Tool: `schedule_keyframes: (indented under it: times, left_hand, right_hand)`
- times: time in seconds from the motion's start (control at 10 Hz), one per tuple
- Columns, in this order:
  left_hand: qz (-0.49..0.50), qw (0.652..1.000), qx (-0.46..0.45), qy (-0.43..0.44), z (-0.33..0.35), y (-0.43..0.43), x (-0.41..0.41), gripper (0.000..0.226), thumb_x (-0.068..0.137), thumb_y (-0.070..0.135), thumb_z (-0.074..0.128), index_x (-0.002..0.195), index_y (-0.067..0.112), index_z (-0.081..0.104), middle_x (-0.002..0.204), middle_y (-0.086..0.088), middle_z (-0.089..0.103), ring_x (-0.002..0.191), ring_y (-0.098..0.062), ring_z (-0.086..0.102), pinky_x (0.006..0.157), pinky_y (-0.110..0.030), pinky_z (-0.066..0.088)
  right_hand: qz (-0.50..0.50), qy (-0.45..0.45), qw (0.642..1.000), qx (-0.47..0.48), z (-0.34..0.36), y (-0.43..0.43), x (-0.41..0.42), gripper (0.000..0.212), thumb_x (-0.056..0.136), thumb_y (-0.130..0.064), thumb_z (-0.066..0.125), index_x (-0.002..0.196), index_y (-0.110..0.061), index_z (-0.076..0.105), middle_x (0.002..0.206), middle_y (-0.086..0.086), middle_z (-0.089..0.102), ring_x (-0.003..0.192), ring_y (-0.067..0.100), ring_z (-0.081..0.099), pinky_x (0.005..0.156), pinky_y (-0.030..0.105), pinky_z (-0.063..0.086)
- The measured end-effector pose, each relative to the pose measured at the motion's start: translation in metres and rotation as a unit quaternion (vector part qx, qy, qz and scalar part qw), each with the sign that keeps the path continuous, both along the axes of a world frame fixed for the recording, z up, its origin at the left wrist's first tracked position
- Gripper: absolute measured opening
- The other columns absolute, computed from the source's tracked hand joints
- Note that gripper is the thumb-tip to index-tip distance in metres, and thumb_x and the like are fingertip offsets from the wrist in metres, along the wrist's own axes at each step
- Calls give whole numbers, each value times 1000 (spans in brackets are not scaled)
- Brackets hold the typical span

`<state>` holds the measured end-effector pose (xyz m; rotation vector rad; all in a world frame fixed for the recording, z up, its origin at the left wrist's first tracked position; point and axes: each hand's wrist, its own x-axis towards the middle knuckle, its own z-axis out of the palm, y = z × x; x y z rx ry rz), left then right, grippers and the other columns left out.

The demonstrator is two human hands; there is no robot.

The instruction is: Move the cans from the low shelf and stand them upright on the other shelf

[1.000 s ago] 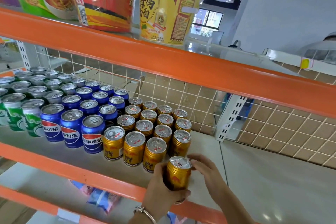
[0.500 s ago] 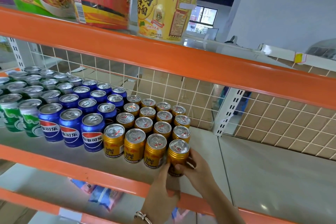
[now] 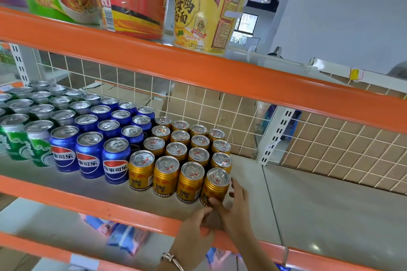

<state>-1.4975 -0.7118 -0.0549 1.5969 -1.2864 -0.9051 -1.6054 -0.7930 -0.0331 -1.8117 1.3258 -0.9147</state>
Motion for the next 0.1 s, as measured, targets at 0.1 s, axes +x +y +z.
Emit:
schedule_keyframes:
  times: [0.1]
  left_hand:
    - [-34,999,14,-13,-4,6,4,42,76,12,58,100,43,43,102,23,50,104,-2,54,89,-4,38]
  right_hand:
    - [-22,33,999,3,-1,5,-3,83,78,-20,76,146,-17,28,137,6,32,125,22,40,108,36,37]
